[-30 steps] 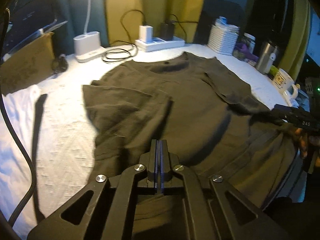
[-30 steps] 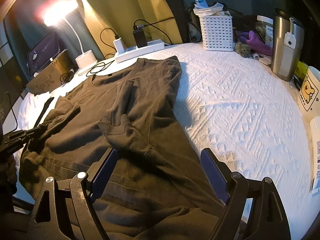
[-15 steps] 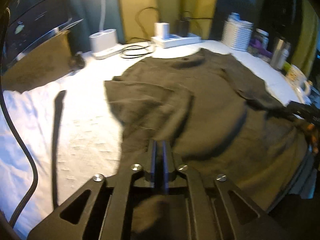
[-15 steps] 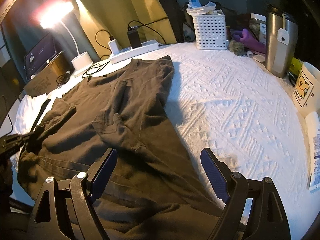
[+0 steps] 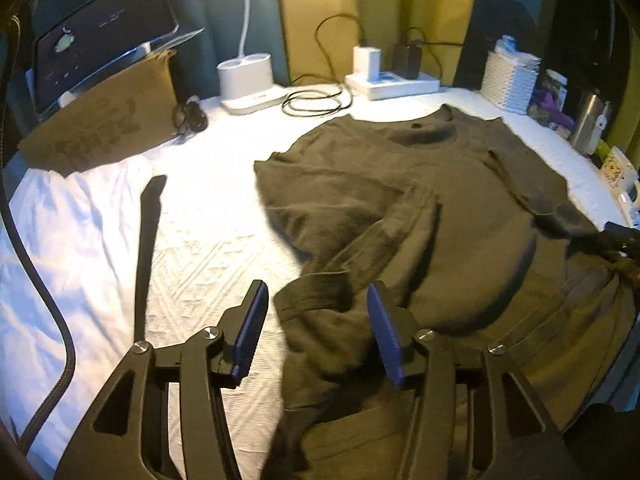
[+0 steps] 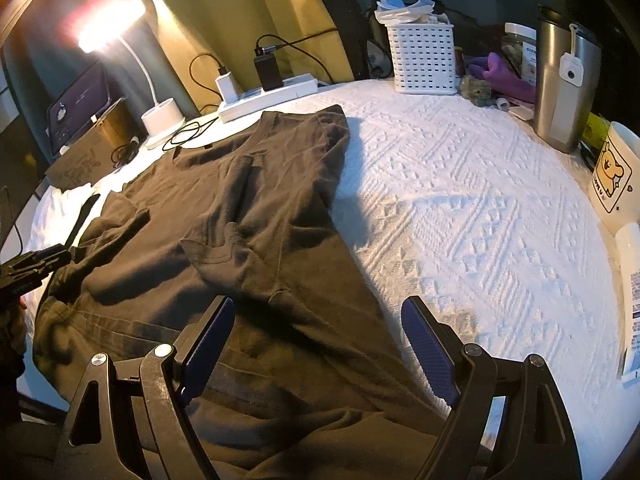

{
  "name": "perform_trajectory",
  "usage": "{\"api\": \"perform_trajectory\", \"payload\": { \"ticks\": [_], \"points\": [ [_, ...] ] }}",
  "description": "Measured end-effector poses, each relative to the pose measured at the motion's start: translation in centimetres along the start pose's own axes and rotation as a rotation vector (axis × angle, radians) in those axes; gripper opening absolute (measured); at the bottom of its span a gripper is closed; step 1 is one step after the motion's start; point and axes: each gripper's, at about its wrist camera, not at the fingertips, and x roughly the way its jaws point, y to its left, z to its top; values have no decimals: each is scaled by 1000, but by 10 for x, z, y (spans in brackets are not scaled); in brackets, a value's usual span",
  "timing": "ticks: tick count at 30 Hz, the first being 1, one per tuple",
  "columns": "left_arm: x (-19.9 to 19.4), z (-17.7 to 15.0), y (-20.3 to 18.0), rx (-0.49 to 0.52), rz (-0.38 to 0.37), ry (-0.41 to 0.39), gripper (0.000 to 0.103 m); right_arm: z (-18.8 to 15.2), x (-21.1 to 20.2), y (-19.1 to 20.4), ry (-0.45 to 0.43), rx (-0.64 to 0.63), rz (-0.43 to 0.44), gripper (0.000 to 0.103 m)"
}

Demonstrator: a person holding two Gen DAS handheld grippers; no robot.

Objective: Fold small clothes

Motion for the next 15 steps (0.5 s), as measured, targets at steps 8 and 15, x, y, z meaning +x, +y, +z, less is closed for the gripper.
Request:
{"api": "perform_trajectory", "payload": {
  "ticks": [8, 15],
  "points": [
    [11, -4, -7, 24, -53, 2, 11, -3, -2, -4, 0, 2, -9, 87],
    [-8, -4, -31, 101, -48, -41, 7, -8, -2, -7, 5, 16, -11, 87]
  ]
}}
